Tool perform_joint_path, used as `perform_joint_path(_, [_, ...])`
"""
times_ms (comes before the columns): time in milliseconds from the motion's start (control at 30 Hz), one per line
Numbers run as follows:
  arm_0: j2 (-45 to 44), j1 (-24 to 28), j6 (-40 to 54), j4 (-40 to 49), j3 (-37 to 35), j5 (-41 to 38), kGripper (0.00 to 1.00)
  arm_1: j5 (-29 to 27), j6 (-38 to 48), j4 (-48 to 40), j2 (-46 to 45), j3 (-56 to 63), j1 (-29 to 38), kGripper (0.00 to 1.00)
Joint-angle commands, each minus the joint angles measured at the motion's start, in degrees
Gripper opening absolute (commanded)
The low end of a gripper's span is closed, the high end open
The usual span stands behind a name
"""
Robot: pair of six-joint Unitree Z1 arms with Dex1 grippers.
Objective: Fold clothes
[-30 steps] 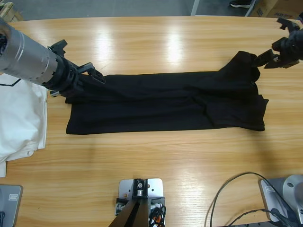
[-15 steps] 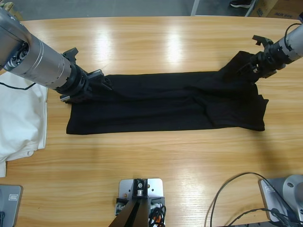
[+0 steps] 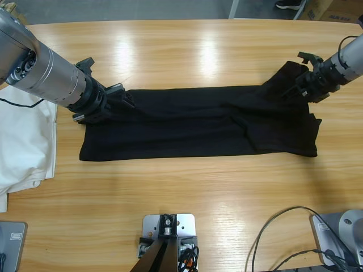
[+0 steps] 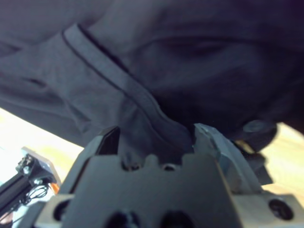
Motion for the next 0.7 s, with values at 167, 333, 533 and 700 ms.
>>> perform_joint_path(167, [2.11,-0.72,-0.86,0.48,0.83,-0.71,0.968,-2.36,-3.74,2.17,-0.21,2.25,1.34,0.0])
perform_joint_path(333, [2.16,-0.87,-0.93,0.45,0.97,-0.71,0.968,-3.3,-5.56,1.83,0.14,2.21,1.81,0.0])
perform_joint_path(533, [1.99,-0.97,-1.11,0.5,1.0,-0.71,0.968,-2.37,-6.32,1.97,-2.16,1.67,2.53,0.0])
perform_joint_path(700, [1.9,-1.36,-1.23,0.48,1.14,-0.71,0.968,-2.3,-6.25,2.82,-5.38,2.23,4.96,0.853])
